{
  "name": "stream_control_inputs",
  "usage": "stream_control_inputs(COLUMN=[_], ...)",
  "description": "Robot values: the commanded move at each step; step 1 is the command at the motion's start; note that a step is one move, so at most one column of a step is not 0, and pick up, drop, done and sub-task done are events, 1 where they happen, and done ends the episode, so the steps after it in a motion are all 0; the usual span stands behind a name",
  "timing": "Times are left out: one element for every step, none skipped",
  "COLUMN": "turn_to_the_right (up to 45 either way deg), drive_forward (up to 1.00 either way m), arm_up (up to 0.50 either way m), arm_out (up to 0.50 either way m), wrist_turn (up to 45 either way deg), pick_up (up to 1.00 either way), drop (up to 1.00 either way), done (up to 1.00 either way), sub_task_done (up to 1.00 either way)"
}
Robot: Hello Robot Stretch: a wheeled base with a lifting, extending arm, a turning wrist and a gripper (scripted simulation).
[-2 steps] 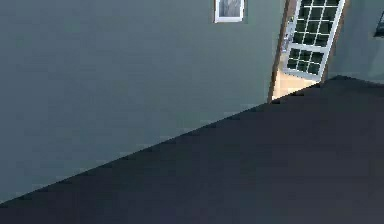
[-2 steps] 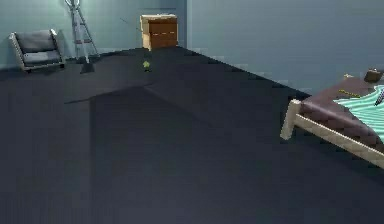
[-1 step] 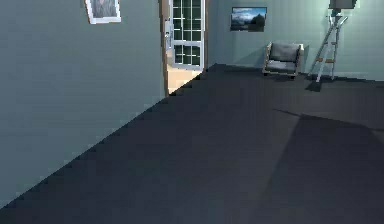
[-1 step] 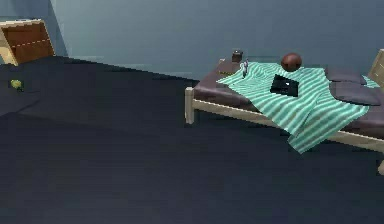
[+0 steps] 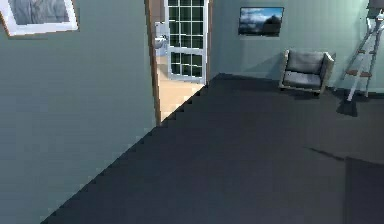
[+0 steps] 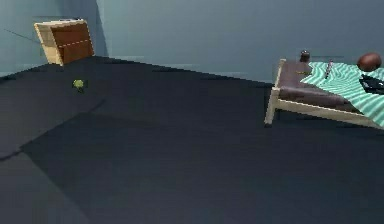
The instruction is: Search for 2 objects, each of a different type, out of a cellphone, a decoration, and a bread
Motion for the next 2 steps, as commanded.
stream_control_inputs(turn_to_the_right=[3.0,0.0], drive_forward=[0.00,1.00], arm_up=[0.00,0.00], arm_out=[0.00,0.00], wrist_turn=[0.0,0.0], pick_up=[0.00,0.00], drop=[0.00,0.00], done=[0.00,0.00], sub_task_done=[0.00,0.00])
